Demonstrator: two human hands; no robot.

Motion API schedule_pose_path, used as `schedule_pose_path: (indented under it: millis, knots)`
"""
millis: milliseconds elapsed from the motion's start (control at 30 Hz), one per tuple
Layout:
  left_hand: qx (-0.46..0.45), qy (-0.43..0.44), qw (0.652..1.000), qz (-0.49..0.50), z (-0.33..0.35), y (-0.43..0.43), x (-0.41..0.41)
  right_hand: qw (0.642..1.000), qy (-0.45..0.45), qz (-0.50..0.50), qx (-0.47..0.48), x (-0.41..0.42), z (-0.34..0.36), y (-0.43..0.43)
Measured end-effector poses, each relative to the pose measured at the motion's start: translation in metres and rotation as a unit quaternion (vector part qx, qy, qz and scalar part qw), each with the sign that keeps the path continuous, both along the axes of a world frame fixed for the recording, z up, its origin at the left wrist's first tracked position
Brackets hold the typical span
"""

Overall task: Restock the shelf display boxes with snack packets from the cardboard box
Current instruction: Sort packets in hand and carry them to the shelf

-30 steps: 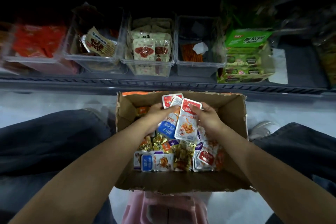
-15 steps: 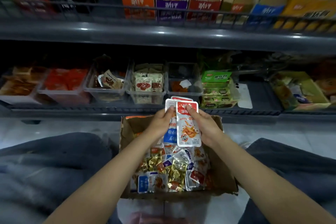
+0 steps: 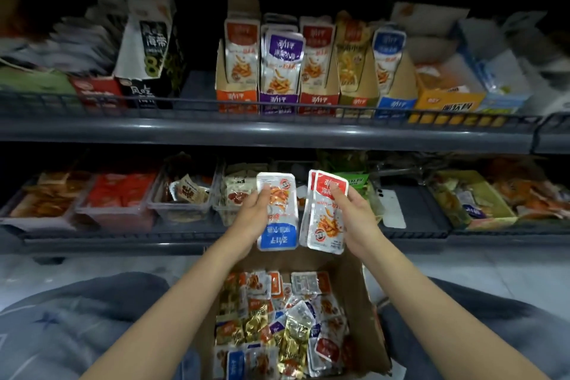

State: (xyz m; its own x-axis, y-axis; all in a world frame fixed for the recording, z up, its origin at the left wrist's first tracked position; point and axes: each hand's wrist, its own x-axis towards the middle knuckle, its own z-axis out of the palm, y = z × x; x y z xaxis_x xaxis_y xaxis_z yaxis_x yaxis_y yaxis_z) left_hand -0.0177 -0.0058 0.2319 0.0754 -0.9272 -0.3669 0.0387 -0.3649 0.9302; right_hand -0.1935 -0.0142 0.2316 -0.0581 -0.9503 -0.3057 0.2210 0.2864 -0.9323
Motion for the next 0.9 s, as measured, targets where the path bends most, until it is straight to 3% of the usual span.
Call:
schedule_pose_path:
  millis: [200,433,733,900]
  knots:
    - [-0.012,0.061,0.996,-0.068,0.033,0.004,-0.012,0.999,0.017,-0.013,-0.046,0.013,0.029,-0.006]
    - [0.001,0.108,0.994,-0.007,0.047,-0.002,-0.009,0.998,0.022,0.029,-0.044,0.016,0.045,-0.005]
    - [-0.026,0.066,0.995,-0.072,0.073,-0.01,-0.004,0.995,0.056,0.047,-0.066,0.02,0.059,-0.019]
    - [-0.079,0.053,0.986,-0.138,0.088,-0.015,-0.012,0.992,0.039,-0.03,-0.113,0.023,0.078,-0.033]
